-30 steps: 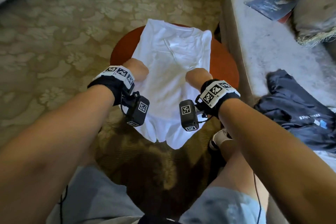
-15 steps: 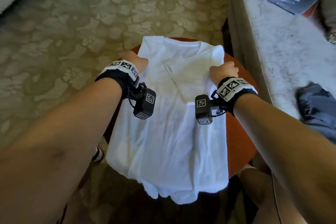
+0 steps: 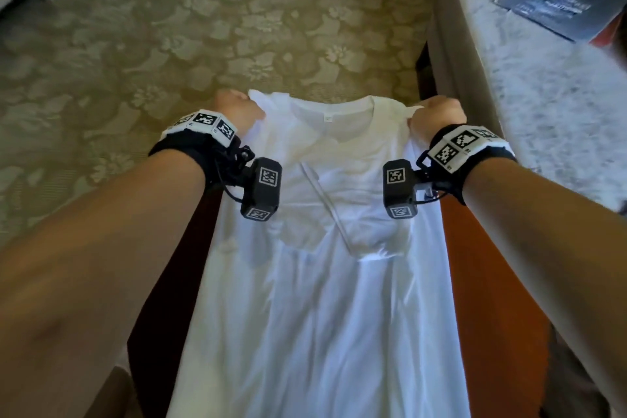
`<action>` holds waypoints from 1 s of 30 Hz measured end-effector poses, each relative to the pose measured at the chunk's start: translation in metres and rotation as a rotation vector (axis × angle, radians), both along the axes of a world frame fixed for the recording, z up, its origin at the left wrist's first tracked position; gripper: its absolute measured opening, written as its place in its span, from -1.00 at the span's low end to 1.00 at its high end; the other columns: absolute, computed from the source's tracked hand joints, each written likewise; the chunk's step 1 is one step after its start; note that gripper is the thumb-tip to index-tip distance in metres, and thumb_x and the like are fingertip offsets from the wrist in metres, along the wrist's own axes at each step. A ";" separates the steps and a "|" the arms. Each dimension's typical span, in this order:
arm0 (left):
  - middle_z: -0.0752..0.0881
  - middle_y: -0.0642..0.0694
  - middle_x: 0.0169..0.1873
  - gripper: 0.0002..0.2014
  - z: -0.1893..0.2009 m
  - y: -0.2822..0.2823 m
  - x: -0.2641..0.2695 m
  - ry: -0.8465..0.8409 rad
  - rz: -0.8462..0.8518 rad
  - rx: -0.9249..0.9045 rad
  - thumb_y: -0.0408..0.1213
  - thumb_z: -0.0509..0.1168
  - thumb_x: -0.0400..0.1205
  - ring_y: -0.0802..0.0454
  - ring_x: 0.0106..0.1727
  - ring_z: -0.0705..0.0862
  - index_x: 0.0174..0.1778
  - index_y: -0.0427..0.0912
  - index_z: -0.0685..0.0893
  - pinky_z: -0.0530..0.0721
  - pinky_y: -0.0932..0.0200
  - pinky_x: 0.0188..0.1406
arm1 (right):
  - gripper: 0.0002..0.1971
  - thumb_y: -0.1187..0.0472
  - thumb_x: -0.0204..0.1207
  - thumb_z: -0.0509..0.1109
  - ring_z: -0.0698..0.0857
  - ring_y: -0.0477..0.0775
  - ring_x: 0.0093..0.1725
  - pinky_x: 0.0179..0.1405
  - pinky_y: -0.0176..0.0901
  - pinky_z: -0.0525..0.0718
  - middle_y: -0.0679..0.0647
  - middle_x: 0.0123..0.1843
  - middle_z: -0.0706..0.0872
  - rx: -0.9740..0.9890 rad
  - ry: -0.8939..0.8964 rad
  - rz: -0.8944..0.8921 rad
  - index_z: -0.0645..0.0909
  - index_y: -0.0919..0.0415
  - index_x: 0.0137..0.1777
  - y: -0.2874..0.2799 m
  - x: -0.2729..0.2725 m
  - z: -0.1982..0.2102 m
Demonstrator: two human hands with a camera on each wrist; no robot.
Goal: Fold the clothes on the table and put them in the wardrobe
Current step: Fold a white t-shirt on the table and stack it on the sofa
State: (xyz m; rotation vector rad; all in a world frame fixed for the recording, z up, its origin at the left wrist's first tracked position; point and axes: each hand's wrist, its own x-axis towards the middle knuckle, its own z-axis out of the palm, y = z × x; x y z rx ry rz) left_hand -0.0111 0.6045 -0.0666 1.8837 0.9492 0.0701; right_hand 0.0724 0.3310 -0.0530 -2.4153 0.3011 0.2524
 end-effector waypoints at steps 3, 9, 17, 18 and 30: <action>0.48 -0.09 -0.45 -0.65 0.008 -0.001 0.011 -0.098 0.075 -0.043 -0.56 0.27 0.59 -0.06 -0.42 0.49 -0.44 -0.13 0.39 0.45 0.25 -0.66 | -0.70 0.27 0.65 0.21 0.67 0.26 0.27 0.29 -0.01 0.63 0.17 0.26 0.73 0.096 -0.096 -0.052 0.68 0.14 0.28 0.006 0.015 0.013; 0.65 -0.08 -0.26 -0.68 0.028 0.002 0.001 -0.264 0.099 -0.144 -0.58 0.34 0.49 -0.01 -0.32 0.61 0.14 -0.29 0.68 0.62 0.14 -0.40 | -0.71 0.22 0.61 0.20 0.69 0.12 0.08 0.07 -0.09 0.68 0.08 0.10 0.73 0.254 -0.210 -0.083 0.65 0.08 0.24 0.001 0.009 0.030; 0.67 -0.24 0.26 -0.43 0.093 -0.029 -0.089 -0.227 0.167 -0.169 -0.60 0.36 0.43 -0.20 0.25 0.66 0.41 -0.35 0.56 0.67 0.06 0.08 | -0.59 0.22 0.44 0.19 0.71 0.26 0.15 0.21 0.09 0.72 0.20 0.11 0.78 0.278 -0.258 -0.055 0.75 0.10 0.20 -0.039 -0.088 0.084; 0.68 -0.24 0.21 -0.45 0.099 -0.034 -0.106 -0.223 0.158 -0.162 -0.62 0.36 0.43 -0.20 0.25 0.65 0.39 -0.35 0.57 0.67 0.06 0.07 | -0.60 0.23 0.45 0.19 0.71 0.25 0.15 0.19 0.07 0.72 0.21 0.12 0.78 0.282 -0.273 -0.057 0.75 0.10 0.20 -0.045 -0.103 0.089; 0.47 -0.11 -0.35 -0.76 0.077 -0.092 -0.281 -0.063 -0.068 0.052 -0.60 0.40 0.34 -0.05 -0.25 0.39 -0.34 -0.23 0.49 0.36 0.14 -0.35 | -0.66 0.33 0.58 0.20 0.66 0.23 0.22 0.11 -0.10 0.58 0.20 0.13 0.72 0.202 -0.142 -0.018 0.70 0.18 0.25 -0.110 -0.267 0.067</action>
